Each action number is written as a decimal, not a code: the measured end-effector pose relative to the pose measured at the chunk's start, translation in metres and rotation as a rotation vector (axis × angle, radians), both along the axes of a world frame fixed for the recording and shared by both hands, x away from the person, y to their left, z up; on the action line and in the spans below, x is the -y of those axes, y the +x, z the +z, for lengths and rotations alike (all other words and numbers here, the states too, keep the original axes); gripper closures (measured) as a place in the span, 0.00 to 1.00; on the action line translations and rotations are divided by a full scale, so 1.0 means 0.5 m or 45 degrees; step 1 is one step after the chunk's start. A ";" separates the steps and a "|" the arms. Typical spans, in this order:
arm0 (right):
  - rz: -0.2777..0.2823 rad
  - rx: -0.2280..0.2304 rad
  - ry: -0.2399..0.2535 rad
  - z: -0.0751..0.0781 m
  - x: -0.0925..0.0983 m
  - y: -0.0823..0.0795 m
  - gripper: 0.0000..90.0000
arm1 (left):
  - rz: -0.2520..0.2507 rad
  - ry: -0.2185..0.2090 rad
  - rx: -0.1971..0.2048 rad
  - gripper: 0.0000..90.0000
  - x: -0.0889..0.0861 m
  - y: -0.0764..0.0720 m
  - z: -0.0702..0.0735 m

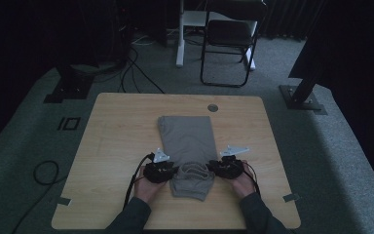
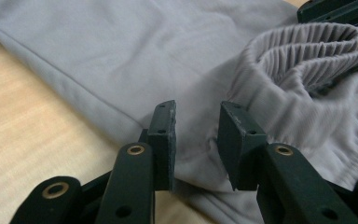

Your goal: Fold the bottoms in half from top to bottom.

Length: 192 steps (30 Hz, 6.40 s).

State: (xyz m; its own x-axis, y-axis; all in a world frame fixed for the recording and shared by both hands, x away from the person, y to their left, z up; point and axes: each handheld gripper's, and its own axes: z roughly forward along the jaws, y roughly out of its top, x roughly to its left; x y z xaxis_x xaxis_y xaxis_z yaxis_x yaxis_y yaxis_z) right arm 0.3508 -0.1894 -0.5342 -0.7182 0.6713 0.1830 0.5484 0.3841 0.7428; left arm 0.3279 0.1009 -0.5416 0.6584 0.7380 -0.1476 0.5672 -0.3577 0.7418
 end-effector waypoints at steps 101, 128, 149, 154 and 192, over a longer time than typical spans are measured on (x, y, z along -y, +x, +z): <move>-0.224 0.046 -0.262 -0.017 -0.085 0.140 0.63 | 0.522 0.046 0.149 0.82 -0.123 0.138 0.030; -0.239 -0.047 -0.150 -0.021 -0.074 0.241 0.81 | 0.382 0.019 -0.087 0.88 -0.084 0.190 -0.015; -0.213 0.242 0.048 0.135 -0.027 0.169 0.93 | 0.300 -0.080 0.262 0.94 -0.081 0.114 0.168; -0.152 0.262 0.084 0.141 0.001 0.088 0.93 | 0.217 -0.093 0.279 0.94 -0.081 0.037 0.166; -0.150 0.081 -0.221 -0.013 -0.060 0.151 0.91 | 0.346 0.139 -0.013 0.93 -0.051 0.164 0.004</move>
State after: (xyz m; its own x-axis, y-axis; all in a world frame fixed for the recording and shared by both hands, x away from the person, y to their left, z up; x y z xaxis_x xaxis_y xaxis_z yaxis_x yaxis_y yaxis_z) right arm 0.4265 -0.1593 -0.5408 -0.6396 0.7686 0.0144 0.5510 0.4453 0.7057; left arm 0.4101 0.1264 -0.5398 0.4336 0.8989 -0.0629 0.6603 -0.2694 0.7010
